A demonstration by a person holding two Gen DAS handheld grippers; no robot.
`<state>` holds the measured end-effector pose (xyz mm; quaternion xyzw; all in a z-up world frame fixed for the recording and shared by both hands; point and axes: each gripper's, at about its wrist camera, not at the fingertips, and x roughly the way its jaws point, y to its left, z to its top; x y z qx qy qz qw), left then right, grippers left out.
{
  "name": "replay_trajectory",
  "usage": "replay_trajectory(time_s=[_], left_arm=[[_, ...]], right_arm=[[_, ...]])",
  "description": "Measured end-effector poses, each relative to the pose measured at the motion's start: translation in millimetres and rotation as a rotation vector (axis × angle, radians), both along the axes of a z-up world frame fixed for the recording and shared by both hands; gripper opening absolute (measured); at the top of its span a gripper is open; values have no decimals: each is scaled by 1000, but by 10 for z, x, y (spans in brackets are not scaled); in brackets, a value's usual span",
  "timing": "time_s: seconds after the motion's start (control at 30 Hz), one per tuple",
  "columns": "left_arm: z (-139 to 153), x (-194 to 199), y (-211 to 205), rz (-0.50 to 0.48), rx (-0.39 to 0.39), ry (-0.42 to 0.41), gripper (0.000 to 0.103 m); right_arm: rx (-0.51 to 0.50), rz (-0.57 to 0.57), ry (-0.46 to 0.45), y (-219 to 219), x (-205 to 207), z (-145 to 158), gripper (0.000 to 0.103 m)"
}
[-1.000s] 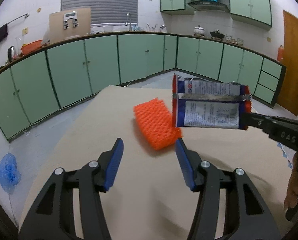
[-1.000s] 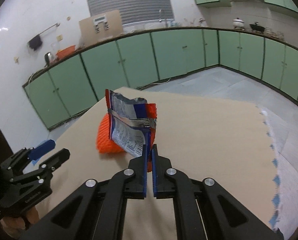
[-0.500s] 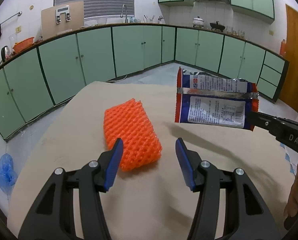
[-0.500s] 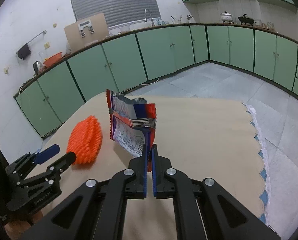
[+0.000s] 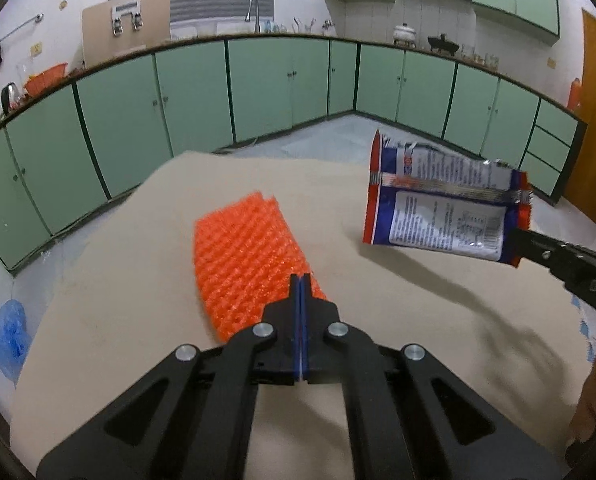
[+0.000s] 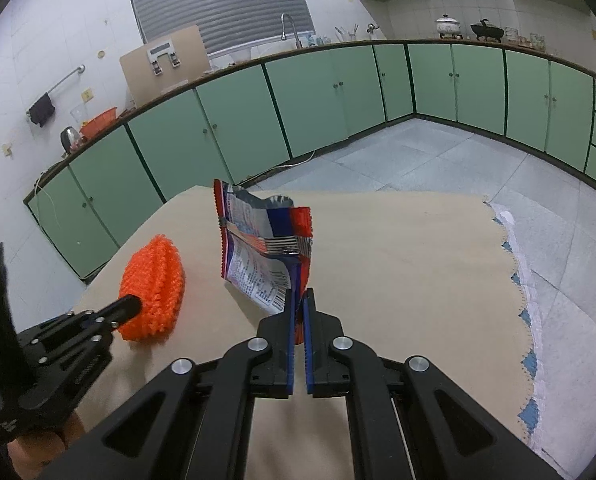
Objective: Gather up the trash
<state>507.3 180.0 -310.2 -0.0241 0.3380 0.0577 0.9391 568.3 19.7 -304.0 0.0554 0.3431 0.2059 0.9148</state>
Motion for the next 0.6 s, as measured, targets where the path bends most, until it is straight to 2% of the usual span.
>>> replay_trajectory(time_s=[0.33, 0.6], left_arm=[[402, -409, -106, -22, -5, -67, 0], [781, -802, -321, -53, -7, -116, 0]], right_arm=[[17, -4, -47, -39, -310, 330, 4], [43, -22, -85, -177, -715, 690, 4]])
